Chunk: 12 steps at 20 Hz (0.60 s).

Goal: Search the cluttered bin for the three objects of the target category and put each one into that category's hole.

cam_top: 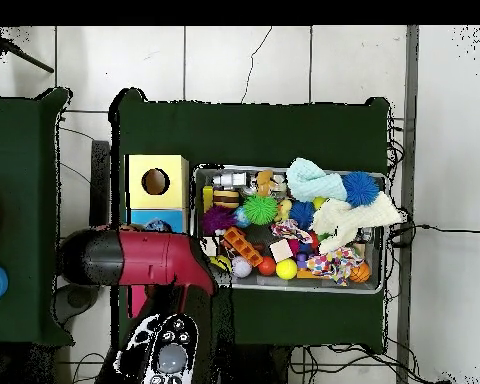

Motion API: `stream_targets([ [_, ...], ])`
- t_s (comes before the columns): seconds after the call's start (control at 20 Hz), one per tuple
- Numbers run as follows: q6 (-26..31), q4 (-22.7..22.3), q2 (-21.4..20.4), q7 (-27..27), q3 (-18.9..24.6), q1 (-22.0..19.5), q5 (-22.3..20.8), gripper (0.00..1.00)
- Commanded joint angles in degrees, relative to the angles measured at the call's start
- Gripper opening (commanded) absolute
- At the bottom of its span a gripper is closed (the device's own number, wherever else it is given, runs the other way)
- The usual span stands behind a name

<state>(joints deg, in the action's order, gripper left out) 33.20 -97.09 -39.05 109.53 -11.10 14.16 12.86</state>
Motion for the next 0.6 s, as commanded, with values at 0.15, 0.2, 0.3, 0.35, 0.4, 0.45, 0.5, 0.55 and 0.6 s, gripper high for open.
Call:
stream_targets([
  [0.15, -0.8, -2.2, 2.6, 15.7, 1.9, -1.6, 5.1, 0.00],
  [0.2, -1.4, -3.3, 2.5, 15.0, 2.1, -2.1, 5.3, 0.00],
  [0.3, -2.4, -5.0, 2.6, 13.1, 1.7, -3.2, 4.5, 0.00],
  [0.35, -3.5, -5.9, 2.8, 11.8, 2.1, -4.2, 4.2, 0.00],
  [0.4, -5.3, -6.6, 3.1, 10.4, 2.8, -5.3, 3.8, 0.00],
  [0.45, -6.0, -7.0, 3.3, 9.7, 3.3, -6.0, 3.6, 0.00],
  [0.5, -7.3, -7.4, 3.7, 8.6, 3.9, -7.0, 3.1, 0.00],
  [0.55, -7.9, -7.6, 4.0, 8.5, 3.7, -7.3, 2.6, 0.00],
  [0.6, -8.6, -7.7, 4.2, 8.5, 3.7, -7.5, 2.2, 0.00],
])
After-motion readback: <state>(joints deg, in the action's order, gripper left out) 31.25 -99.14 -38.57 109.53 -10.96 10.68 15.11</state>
